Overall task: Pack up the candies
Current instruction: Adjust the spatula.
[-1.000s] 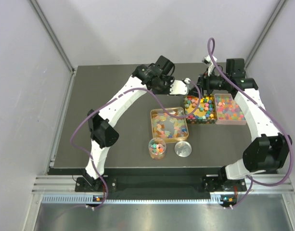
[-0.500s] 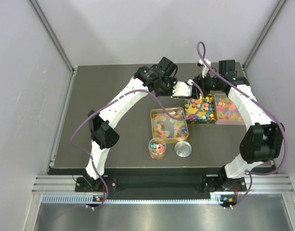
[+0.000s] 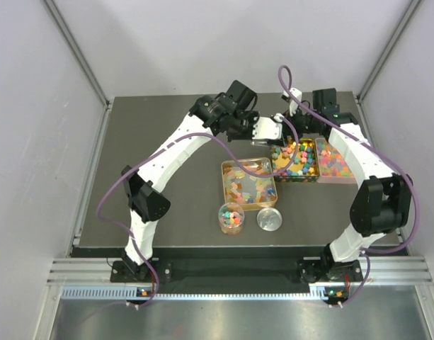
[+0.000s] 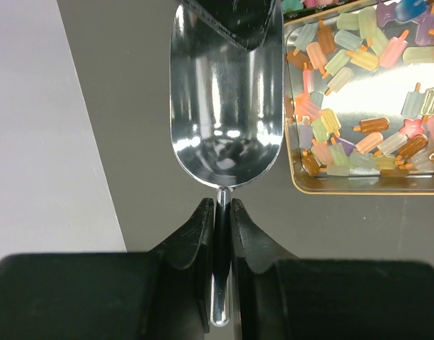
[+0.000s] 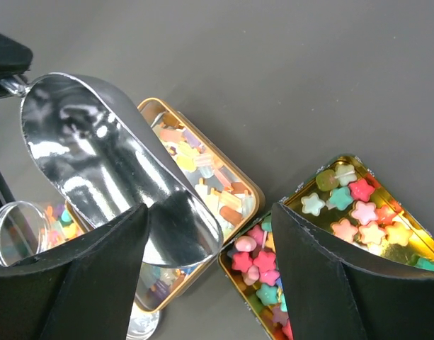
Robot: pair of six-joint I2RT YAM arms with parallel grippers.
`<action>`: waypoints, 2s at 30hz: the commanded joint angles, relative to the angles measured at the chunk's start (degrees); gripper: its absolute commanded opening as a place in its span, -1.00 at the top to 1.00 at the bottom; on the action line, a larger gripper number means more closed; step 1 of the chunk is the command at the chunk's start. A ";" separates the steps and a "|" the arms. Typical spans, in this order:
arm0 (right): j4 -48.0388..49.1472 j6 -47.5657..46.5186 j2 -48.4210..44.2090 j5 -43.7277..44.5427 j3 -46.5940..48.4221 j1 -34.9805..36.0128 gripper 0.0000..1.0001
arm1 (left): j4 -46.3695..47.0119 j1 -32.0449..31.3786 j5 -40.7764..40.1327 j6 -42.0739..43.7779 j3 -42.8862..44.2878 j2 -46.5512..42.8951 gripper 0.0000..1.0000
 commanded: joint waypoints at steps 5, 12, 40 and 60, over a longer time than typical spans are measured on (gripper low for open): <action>-2.16 -3.87 -0.87 1.76 3.97 1.62 -0.40 | 8.83 0.52 1.59 0.42 -0.34 -5.37 1.00; -4.89 -5.10 -10.80 4.22 4.43 -6.71 -0.40 | 10.50 0.70 2.64 11.82 -7.02 -4.32 1.00; -13.86 -16.62 -27.60 10.20 -15.09 -11.92 -0.40 | 4.26 1.85 -26.53 46.83 -23.81 0.61 1.00; -16.94 -15.30 -32.52 10.11 -12.63 -12.09 -0.40 | 11.64 -7.56 -46.92 43.84 -28.64 7.11 1.00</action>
